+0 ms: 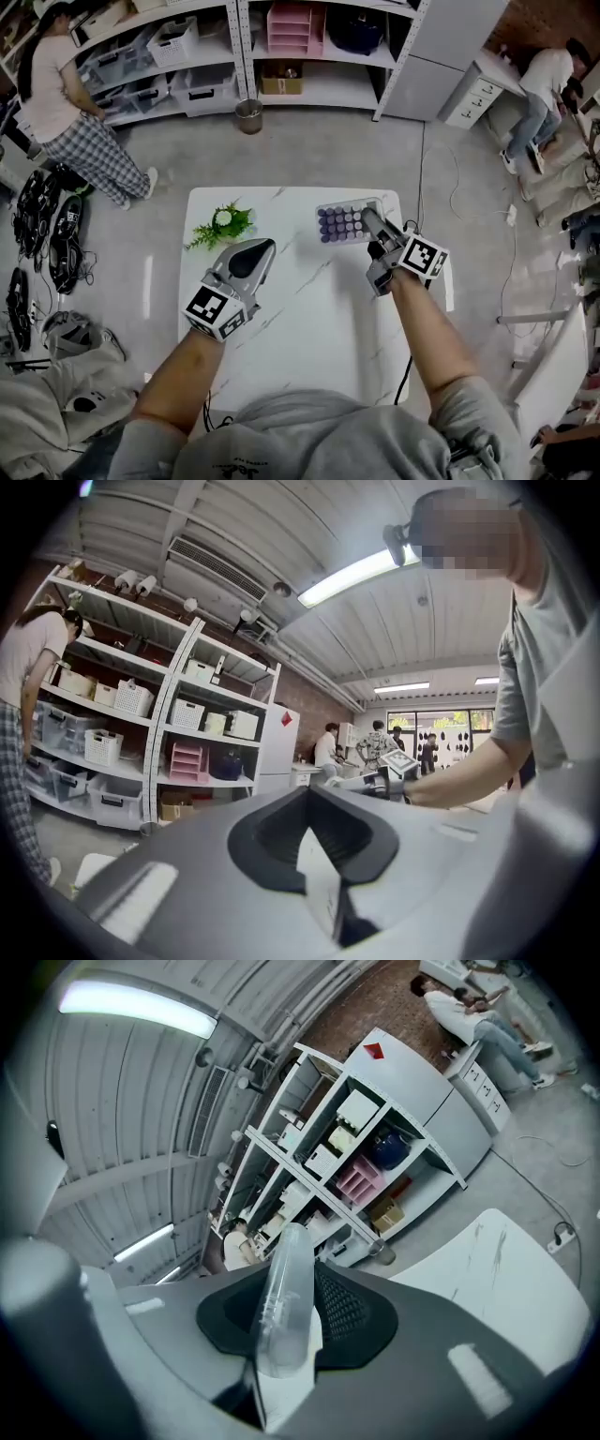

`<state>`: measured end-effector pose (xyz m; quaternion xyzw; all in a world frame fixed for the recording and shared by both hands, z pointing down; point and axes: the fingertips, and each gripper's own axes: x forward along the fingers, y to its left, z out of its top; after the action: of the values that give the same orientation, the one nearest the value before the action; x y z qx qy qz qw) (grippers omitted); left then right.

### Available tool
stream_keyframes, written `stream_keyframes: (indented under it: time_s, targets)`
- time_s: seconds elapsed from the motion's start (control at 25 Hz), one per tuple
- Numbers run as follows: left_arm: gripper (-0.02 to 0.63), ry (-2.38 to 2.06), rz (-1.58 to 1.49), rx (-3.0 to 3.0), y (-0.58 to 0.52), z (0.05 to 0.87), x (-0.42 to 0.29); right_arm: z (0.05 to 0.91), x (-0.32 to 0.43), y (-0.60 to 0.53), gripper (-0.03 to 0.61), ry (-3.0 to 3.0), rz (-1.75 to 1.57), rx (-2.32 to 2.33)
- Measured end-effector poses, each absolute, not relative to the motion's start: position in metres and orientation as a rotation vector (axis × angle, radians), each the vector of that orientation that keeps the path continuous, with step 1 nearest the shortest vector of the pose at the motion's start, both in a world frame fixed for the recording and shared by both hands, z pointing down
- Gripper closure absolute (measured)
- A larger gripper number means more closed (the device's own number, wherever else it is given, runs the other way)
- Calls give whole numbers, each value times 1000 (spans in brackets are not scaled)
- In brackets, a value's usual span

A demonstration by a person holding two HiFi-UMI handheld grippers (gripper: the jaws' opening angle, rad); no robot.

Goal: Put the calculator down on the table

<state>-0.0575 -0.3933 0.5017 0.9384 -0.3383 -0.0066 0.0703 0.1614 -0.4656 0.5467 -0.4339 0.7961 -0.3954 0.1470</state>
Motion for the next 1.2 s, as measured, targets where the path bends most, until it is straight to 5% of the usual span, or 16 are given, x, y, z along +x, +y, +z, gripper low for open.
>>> stream_keyframes:
  time_s: [1.2]
  targets:
    - [552,-858,-15,2716,-469,625,-3,720,149,-581,461,2488,-1296,-1456]
